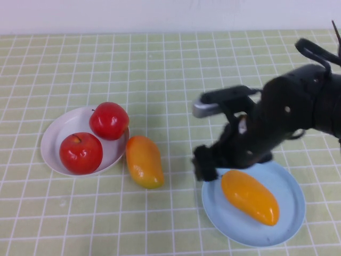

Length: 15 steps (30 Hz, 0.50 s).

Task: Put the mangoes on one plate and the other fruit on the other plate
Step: Put another type of fruit in the right plate

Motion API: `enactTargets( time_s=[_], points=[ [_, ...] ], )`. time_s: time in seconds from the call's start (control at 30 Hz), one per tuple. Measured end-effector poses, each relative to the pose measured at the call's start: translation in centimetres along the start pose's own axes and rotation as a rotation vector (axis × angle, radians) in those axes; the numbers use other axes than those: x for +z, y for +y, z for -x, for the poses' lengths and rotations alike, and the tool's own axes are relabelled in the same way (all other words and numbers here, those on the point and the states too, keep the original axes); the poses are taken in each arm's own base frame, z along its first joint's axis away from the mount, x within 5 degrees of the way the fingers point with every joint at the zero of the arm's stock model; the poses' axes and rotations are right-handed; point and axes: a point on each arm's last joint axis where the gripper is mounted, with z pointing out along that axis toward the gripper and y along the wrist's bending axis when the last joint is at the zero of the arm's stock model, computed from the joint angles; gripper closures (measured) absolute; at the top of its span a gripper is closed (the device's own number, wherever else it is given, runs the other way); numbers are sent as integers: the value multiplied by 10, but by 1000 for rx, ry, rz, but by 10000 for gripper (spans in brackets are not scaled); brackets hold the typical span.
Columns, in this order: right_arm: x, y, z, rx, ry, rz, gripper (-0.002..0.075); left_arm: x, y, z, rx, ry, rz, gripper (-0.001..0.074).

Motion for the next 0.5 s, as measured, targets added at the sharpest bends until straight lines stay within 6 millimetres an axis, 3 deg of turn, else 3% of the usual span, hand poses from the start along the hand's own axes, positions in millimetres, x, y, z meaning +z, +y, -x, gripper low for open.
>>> enactTargets(
  time_s=[0.13,0.23,0.5],
  points=[
    [-10,29,14,-46,-83,67,36,0,0,0,0,0,0,734],
    [-3,45,28,-64,-111,94,36,0,0,0,0,0,0,734],
    [53,64,73,-56,-91,107,35,0,0,0,0,0,0,735]
  ],
)
